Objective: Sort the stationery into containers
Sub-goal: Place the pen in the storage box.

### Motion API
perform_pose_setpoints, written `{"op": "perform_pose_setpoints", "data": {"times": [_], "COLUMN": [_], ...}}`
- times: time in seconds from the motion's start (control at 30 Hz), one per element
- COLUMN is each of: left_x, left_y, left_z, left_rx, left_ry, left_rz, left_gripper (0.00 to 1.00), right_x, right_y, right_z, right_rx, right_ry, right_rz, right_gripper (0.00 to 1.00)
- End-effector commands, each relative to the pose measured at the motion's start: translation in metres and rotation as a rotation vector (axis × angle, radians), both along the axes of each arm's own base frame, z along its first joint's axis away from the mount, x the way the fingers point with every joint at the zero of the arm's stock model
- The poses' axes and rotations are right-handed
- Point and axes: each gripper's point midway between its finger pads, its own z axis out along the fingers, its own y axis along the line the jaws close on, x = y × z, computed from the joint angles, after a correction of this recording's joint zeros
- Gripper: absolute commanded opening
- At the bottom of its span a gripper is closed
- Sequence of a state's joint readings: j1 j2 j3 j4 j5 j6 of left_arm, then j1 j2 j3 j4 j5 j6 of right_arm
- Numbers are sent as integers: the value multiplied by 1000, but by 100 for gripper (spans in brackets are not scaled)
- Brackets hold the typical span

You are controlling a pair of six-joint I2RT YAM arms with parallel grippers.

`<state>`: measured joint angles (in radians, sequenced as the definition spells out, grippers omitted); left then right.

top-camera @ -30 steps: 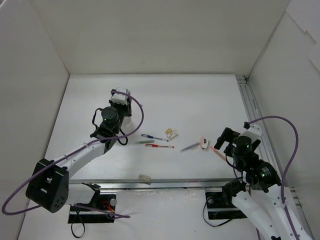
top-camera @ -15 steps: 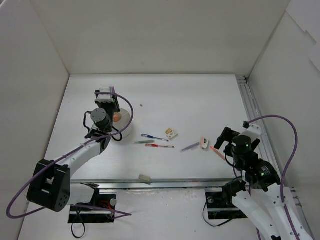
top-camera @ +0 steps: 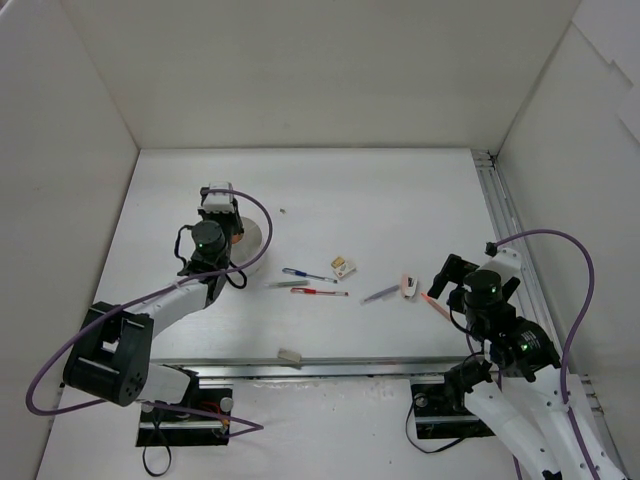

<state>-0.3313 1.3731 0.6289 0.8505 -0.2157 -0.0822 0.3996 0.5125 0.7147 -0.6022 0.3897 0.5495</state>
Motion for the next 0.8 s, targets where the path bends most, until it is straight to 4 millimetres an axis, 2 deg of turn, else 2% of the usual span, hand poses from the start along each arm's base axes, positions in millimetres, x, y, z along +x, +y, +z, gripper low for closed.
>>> {"op": "perform_pose_setpoints", "data": {"times": [0.0, 0.27, 0.43, 0.47, 0.53, 0.57, 0.6, 0.67, 0.77], "left_x": [3, -19, -27, -26, -27, -26, -27, -30, -36], "left_y": [3, 12, 9, 9, 8, 7, 7, 8, 7], "left_z": [30, 19, 12, 15, 11, 21, 19, 23, 29], "left_rx": [-54, -110, -101, -109, -101, -108, -103, -108, -111], "left_ry": [-98, -100, -54, -51, -9, -30, -11, -8, -21], "left_rz": [13, 32, 3, 4, 3, -1, -2, -3, -16], "left_gripper": [0, 0, 0, 4, 25, 25, 36, 40, 53], "right_x": [10, 8, 8, 8, 8, 8, 8, 8, 7], "right_y": [-2, -2, -1, -1, 0, -1, 0, 0, 0], "right_z": [18, 18, 17, 17, 16, 17, 16, 17, 17], "right_rx": [4, 13, 13, 15, 17, 18, 16, 20, 23], "right_ry": [-60, -71, -67, -68, -66, -69, -68, -72, -74], "right_rz": [-28, -25, -20, -20, -18, -19, -16, -17, -14], "right_gripper": [98, 98, 98, 98, 98, 98, 98, 98, 98]}}
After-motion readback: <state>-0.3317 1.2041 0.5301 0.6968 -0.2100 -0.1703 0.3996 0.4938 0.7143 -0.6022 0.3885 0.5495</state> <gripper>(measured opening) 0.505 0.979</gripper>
